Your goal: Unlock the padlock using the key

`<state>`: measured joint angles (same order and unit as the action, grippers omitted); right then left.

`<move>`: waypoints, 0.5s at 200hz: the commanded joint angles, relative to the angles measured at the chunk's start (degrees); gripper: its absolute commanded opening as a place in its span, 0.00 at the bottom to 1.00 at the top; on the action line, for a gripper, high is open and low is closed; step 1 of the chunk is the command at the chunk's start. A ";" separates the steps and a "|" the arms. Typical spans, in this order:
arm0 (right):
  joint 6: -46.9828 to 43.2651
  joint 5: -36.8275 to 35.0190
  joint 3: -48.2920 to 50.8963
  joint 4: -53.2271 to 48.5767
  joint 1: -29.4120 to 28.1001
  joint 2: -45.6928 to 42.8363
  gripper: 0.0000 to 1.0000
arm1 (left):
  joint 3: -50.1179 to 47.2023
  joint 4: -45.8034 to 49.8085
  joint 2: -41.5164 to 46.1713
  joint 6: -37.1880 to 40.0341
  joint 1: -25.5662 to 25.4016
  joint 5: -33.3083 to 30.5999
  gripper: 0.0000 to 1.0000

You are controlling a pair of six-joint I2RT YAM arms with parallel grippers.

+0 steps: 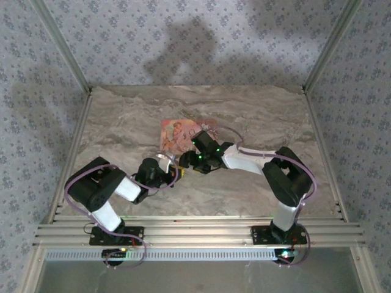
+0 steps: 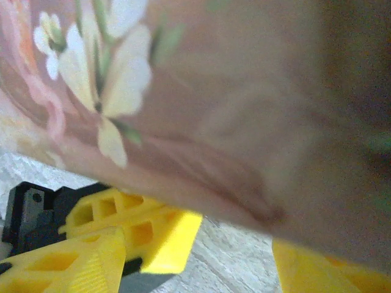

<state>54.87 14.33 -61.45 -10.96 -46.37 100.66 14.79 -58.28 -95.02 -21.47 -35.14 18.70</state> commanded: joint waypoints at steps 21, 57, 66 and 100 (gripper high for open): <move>3.46 -9.01 3.30 1.90 -1.69 -5.25 0.69 | -0.93 -0.60 -1.24 -0.40 -1.65 -0.15 0.00; 6.81 -10.71 5.48 7.30 -3.37 -4.37 0.69 | -1.01 1.83 2.35 -1.94 -1.65 0.12 0.00; 7.87 -10.72 6.18 9.09 -3.56 -3.87 0.69 | -0.94 2.97 3.65 -2.16 -1.66 0.04 0.00; 10.45 -11.39 7.84 13.43 -4.14 -2.58 0.67 | 0.11 6.74 6.89 -2.08 -1.84 0.42 0.00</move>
<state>62.17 5.48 -54.83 -1.91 -50.11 96.92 14.55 -54.26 -90.89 -23.31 -36.42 18.39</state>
